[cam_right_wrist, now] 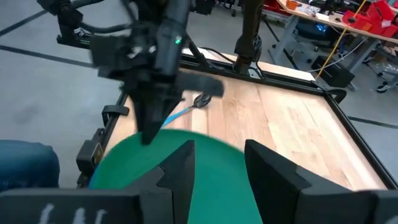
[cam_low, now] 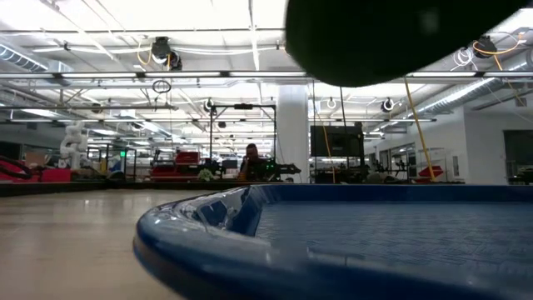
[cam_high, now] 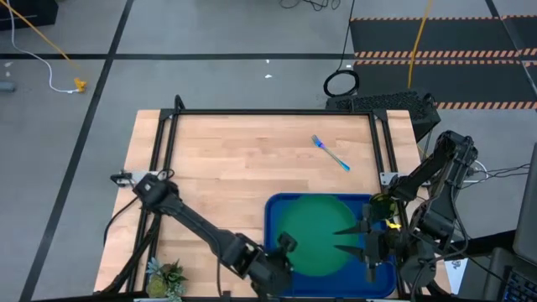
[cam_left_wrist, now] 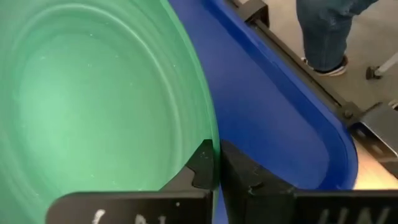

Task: Pick and place plate/cup/fork/spoon on tray
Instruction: Put the green plate in the middle of the blue tray

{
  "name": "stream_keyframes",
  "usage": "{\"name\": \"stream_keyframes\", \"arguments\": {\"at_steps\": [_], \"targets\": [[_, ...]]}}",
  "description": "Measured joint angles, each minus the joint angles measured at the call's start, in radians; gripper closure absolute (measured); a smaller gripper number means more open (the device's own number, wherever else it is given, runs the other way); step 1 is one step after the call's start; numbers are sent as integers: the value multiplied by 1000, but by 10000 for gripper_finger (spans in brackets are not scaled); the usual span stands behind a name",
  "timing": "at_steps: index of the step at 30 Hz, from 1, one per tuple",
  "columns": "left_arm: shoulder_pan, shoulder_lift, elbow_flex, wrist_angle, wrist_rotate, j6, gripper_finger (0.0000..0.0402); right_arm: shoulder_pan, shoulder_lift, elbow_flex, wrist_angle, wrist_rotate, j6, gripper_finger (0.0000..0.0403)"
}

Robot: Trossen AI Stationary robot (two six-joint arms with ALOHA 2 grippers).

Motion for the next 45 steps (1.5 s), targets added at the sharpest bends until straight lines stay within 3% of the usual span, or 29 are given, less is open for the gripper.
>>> {"name": "stream_keyframes", "arguments": {"at_steps": [5,14,21,45], "targets": [[5,88,69,2,15,64,384,0,0,0,-5,-5,0,271],[49,161,73,58,22,113,387,-5,0,0,2,-1,5,271],[70,216,73,169,98,173,394,-6,0,0,2,-5,4,271],[111,250,69,178,148,189,377,-1,0,0,-15,-8,0,271]]}}
